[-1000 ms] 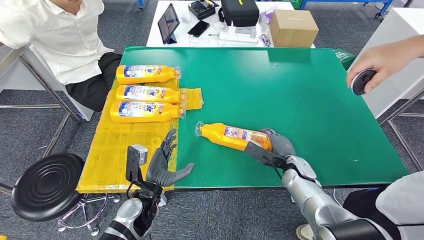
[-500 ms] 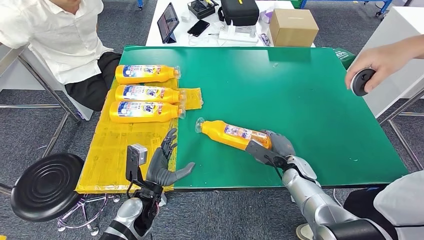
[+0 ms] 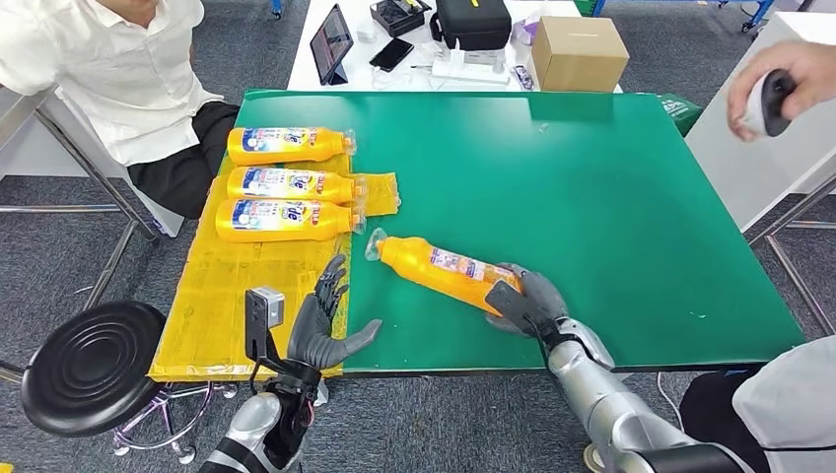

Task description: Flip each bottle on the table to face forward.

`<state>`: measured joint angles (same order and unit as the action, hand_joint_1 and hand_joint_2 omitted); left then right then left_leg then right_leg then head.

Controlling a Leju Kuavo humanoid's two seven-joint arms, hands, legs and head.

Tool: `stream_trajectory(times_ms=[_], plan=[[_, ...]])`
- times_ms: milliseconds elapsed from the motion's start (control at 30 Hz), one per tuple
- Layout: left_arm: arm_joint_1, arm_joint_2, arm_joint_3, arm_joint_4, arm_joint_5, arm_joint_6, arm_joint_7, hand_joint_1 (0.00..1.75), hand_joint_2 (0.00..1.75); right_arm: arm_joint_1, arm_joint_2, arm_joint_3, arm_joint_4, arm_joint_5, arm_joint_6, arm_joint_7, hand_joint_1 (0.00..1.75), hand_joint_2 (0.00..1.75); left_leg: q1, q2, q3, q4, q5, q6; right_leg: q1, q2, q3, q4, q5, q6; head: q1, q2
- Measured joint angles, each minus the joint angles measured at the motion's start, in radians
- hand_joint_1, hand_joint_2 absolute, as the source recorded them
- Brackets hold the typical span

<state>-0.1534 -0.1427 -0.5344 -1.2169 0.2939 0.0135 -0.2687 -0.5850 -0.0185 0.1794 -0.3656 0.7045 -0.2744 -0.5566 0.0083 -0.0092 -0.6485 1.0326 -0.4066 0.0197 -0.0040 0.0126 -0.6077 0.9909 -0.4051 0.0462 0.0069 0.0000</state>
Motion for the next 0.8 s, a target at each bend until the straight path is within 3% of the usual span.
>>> stream_trajectory(times_ms=[267,533,800], plan=[[0.019,0.000,0.010,0.006,0.229,-0.068,0.041,0.00,1.75,0.041,0.050,-0.058,-0.107,-0.185,0.006,-0.134,1.75,1.75,0.000,0.000,-0.004,0.000,0.000,0.000,0.000,0.000,-0.003,0.000,0.000,0.000,0.000,0.000],[0.019,0.003,0.012,0.024,0.296,-0.123,0.047,0.00,1.75,0.083,0.092,-0.051,-0.229,-0.280,0.024,-0.140,1.75,1.75,0.000,-0.001,-0.005,0.000,0.000,0.000,0.000,0.000,-0.005,0.000,0.000,0.000,0.000,0.000],[0.019,0.011,0.012,0.028,0.303,-0.164,0.026,0.00,1.75,0.154,0.135,0.021,-0.342,-0.328,0.022,-0.142,1.75,1.75,0.000,0.000,-0.006,0.000,0.000,0.000,0.000,0.000,-0.006,0.000,0.000,0.000,0.000,0.000]])
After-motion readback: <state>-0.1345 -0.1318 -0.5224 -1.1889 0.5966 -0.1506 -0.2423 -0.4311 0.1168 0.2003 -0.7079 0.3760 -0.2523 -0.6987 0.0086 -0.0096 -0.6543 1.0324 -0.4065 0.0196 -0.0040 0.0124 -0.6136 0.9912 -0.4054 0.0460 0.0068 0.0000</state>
